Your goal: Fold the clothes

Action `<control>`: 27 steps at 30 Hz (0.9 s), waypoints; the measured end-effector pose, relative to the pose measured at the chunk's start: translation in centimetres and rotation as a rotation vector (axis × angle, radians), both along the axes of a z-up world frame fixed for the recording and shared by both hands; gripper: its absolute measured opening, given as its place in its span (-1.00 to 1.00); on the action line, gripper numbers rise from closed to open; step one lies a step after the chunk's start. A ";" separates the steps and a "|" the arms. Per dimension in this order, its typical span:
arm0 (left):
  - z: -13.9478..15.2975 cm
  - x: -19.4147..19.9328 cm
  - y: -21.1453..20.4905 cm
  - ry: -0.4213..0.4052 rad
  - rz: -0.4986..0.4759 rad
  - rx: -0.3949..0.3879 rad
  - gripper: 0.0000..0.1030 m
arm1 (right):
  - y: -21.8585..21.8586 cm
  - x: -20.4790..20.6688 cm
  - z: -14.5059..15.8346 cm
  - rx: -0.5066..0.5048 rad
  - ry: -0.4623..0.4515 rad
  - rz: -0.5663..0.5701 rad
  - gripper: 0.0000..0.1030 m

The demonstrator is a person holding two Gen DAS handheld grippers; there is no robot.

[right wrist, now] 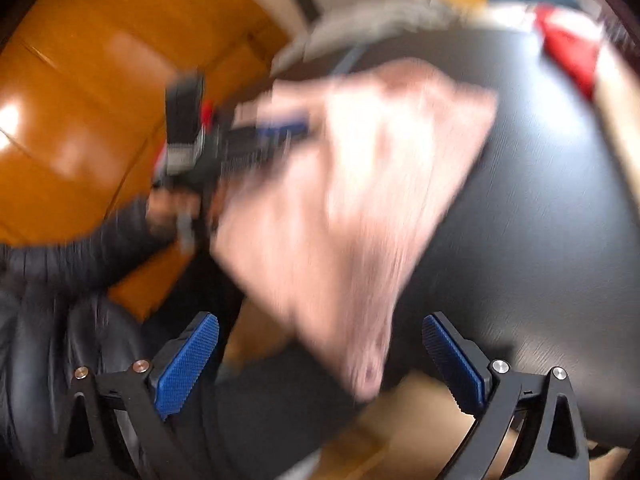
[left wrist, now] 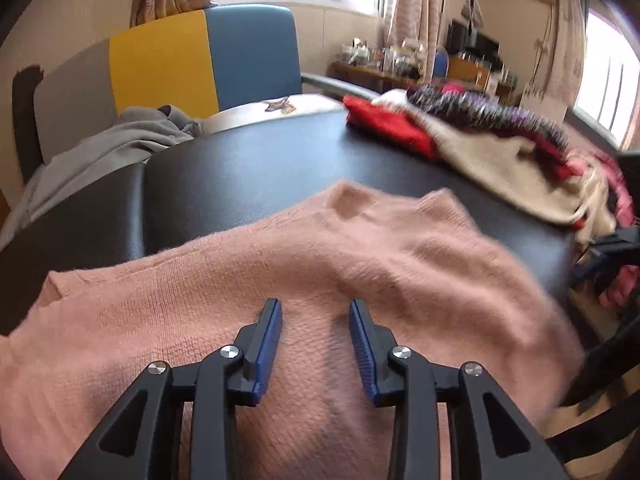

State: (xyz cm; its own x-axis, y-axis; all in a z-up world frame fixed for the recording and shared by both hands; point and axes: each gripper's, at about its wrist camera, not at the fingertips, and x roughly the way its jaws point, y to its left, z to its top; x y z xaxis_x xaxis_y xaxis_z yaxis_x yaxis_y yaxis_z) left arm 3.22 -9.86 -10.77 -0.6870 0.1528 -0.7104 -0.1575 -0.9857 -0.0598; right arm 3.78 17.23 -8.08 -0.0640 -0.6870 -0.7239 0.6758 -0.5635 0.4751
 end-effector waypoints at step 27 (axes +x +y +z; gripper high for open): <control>-2.7 5.6 -7.6 0.017 0.153 0.123 -0.04 | -11.3 -6.5 -4.9 0.721 0.532 -0.236 -0.93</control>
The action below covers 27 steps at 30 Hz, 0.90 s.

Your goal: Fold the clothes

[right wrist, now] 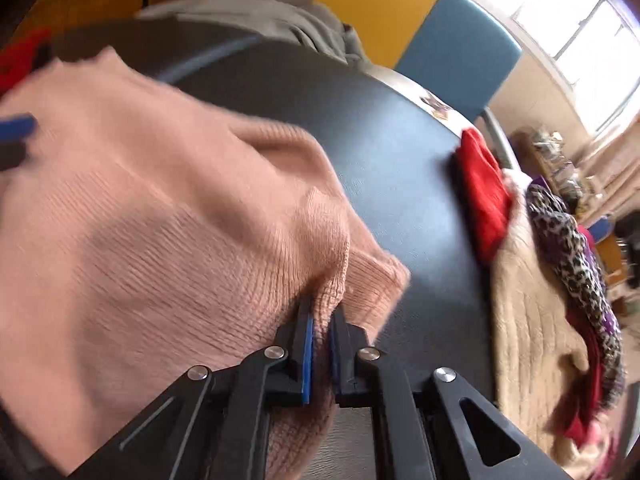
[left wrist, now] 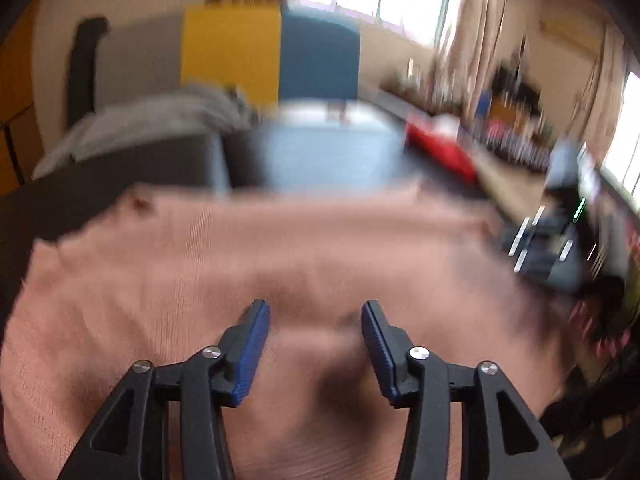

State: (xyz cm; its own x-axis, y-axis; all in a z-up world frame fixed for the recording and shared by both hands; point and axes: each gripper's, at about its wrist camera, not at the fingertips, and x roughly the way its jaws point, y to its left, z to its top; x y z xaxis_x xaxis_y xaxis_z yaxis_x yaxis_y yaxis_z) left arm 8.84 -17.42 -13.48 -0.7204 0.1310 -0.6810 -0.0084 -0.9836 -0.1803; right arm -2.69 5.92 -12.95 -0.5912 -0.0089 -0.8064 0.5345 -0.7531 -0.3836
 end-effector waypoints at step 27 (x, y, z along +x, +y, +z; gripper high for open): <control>-1.6 -0.4 -12.9 -0.009 0.290 0.047 0.04 | -7.7 -4.8 -1.0 -0.582 -0.162 -0.023 0.92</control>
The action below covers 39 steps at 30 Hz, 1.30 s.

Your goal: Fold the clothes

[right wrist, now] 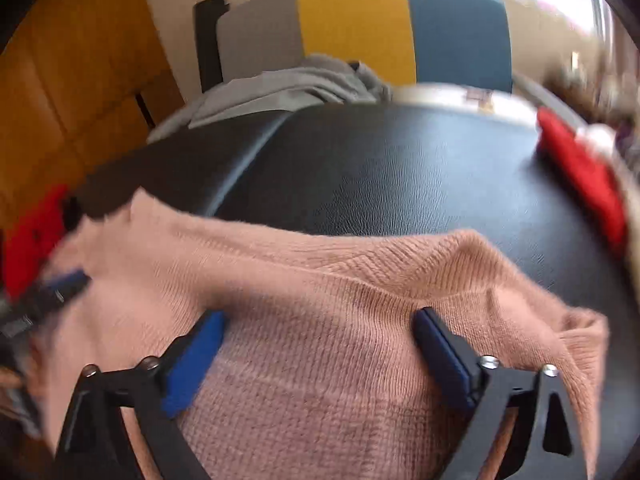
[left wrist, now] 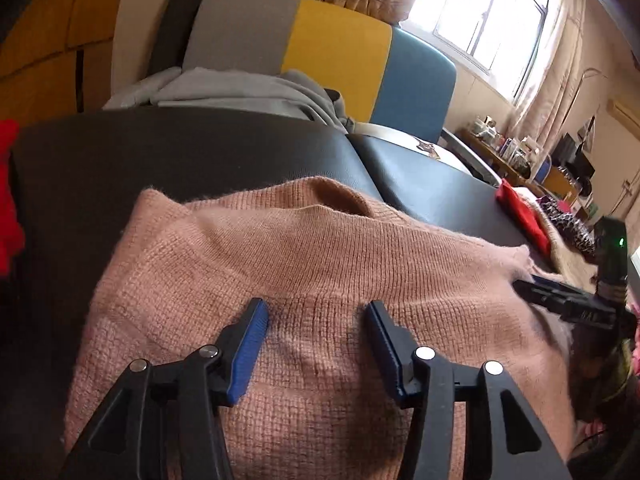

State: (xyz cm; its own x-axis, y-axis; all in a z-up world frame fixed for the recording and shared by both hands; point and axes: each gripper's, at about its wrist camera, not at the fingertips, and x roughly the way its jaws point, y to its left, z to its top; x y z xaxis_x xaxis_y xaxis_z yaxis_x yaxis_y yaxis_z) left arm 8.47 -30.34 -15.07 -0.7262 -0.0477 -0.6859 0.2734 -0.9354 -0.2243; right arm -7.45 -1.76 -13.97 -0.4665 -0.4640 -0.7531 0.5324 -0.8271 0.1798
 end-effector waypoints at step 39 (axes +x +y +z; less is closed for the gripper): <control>-0.5 14.8 -5.9 -0.123 0.221 -0.018 -0.45 | -0.6 -0.2 0.0 -0.004 0.030 0.006 1.00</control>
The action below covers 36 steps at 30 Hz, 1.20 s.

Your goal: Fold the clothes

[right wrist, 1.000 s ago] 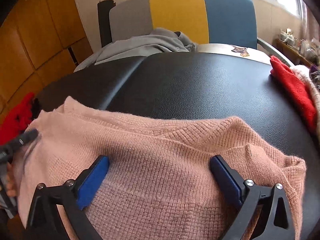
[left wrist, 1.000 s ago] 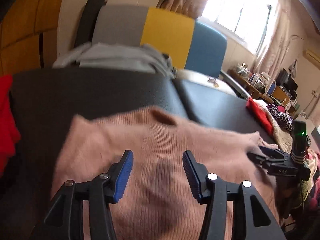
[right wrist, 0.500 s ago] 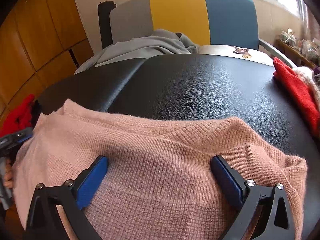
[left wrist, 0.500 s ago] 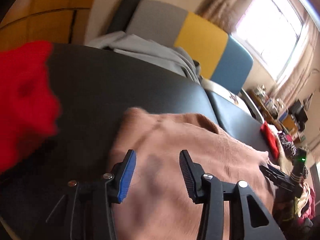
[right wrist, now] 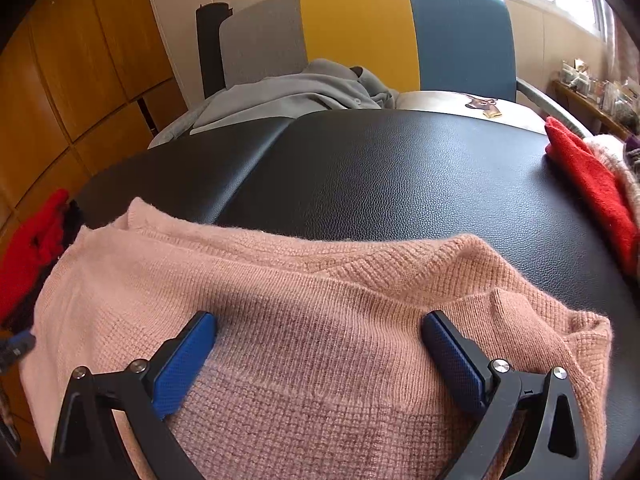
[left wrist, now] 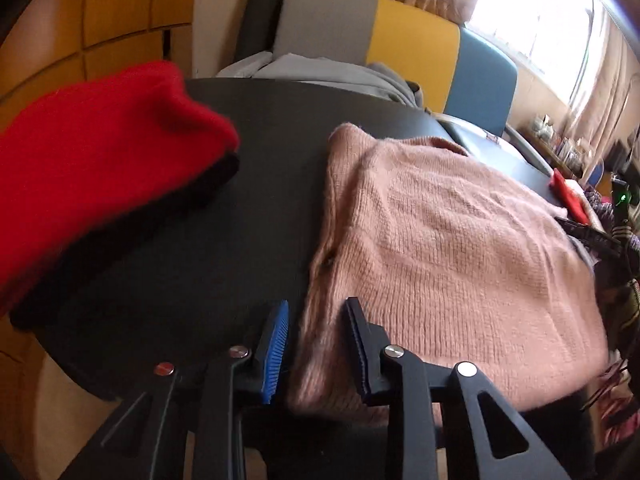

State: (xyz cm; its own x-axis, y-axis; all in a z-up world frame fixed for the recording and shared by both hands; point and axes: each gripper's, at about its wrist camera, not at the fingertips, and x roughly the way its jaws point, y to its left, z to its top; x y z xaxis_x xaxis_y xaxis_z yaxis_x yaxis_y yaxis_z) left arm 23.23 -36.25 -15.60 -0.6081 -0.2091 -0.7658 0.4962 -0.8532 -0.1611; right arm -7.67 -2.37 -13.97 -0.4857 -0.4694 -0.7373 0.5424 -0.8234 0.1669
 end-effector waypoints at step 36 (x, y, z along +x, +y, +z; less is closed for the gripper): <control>0.8 -10.9 -5.5 -0.024 -0.185 0.246 0.11 | 0.6 -0.3 -0.1 -0.034 -0.008 0.009 1.00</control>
State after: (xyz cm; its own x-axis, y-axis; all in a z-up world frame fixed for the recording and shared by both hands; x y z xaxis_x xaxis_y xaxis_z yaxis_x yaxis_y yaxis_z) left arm 12.34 -41.79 -14.81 -0.6000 0.0971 -0.7941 0.3424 -0.8660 -0.3645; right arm -8.02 -1.75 -14.07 -0.4754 -0.4985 -0.7249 0.5480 -0.8124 0.1993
